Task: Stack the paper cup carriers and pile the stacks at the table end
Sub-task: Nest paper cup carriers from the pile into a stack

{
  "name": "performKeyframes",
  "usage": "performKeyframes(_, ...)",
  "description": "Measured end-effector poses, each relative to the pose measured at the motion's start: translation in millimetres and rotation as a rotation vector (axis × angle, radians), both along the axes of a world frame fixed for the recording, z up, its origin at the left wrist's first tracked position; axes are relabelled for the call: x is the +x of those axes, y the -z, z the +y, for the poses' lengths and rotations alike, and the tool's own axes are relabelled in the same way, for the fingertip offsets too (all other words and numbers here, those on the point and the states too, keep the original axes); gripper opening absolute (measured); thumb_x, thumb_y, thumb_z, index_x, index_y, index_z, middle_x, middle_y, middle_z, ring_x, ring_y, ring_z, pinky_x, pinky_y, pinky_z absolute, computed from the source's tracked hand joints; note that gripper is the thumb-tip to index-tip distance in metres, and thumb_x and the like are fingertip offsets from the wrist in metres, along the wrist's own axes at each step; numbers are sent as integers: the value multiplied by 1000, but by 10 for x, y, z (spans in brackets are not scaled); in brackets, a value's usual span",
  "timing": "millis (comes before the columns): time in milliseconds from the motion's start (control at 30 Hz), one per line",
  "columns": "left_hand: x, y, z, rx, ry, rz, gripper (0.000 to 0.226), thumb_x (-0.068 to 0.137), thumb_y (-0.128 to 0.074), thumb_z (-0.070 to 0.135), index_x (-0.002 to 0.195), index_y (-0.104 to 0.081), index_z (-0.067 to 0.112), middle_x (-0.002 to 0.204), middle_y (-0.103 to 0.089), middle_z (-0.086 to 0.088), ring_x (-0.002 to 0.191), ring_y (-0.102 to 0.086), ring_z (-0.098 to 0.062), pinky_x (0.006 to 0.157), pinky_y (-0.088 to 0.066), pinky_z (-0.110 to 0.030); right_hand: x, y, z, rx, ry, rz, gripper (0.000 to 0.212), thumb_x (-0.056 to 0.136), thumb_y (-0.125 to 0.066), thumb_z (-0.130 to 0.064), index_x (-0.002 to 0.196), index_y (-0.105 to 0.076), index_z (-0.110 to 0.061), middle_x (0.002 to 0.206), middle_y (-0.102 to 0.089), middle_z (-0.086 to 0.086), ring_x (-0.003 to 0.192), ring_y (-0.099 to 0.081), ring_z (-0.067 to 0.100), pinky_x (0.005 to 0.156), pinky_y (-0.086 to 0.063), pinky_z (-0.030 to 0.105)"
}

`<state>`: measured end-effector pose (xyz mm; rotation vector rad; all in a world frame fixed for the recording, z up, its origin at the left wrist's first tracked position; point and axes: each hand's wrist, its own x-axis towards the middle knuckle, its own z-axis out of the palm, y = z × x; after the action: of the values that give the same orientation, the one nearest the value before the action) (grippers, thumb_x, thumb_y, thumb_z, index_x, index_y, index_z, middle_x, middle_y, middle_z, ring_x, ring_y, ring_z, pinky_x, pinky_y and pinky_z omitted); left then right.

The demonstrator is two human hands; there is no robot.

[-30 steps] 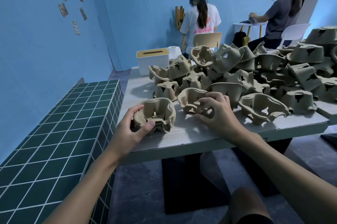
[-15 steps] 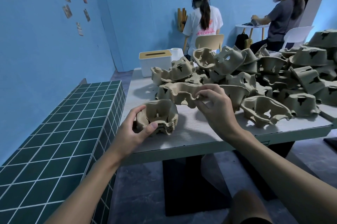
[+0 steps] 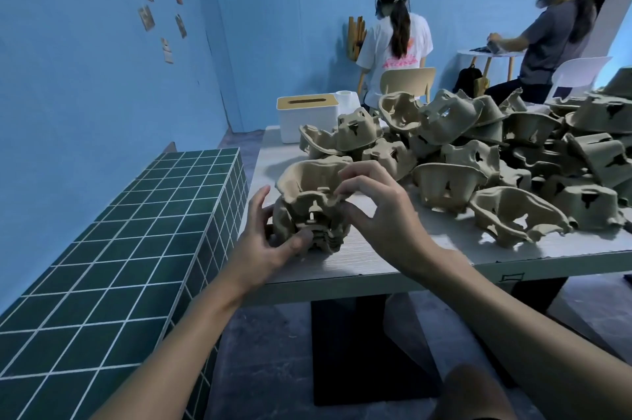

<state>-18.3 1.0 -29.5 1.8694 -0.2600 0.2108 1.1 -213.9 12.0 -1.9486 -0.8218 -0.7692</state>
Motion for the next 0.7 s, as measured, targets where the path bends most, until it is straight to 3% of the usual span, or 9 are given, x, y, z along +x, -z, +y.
performKeyframes(67,17,17,14,-6,4,8,121,58,-84,62,154,-15,38,142,-54,2,118,-63,-4,97,-52,-22,-13,-17,9,53,-29,14,10,80,-72,0,89,-68,-2,105,-60,6,96,-59,16,85,-49,24)
performKeyframes(233,17,50,-22,-67,22,-32,111,71,-88,45,151,-11,40,138,-55,-5,112,-64,-1,87,-52,-17,5,8,0,9,-144,147,12,82,-70,2,93,-69,-3,109,-58,5,101,-62,20,90,-54,37)
performKeyframes(400,13,41,2,-49,26,-9,118,59,-81,57,152,-8,48,140,-54,4,122,-59,0,105,-45,-23,-70,21,-108,15,-108,209,31,80,-57,-2,109,-68,-9,117,-59,0,112,-58,15,93,-51,35)
performKeyframes(467,20,34,14,-21,25,-3,114,60,-78,64,150,-10,52,143,-50,6,127,-55,-1,106,-43,-23,-72,13,-190,-19,-45,202,28,83,-56,-10,108,-69,-12,115,-60,-3,111,-57,12,91,-49,33)
performKeyframes(633,-46,-49,-27,53,17,-29,81,66,-62,71,139,-35,50,129,-47,31,108,-47,29,83,-35,5,76,68,-492,-140,330,29,25,84,-61,-19,107,-69,-13,113,-64,2,112,-54,23,99,-40,41)
performKeyframes(700,-53,-51,-31,80,1,-34,74,67,-61,73,134,-42,48,121,-53,30,105,-51,25,82,-36,4,140,63,-626,-230,515,14,32,87,-64,-22,118,-64,-15,123,-62,3,124,-48,26,107,-28,40)
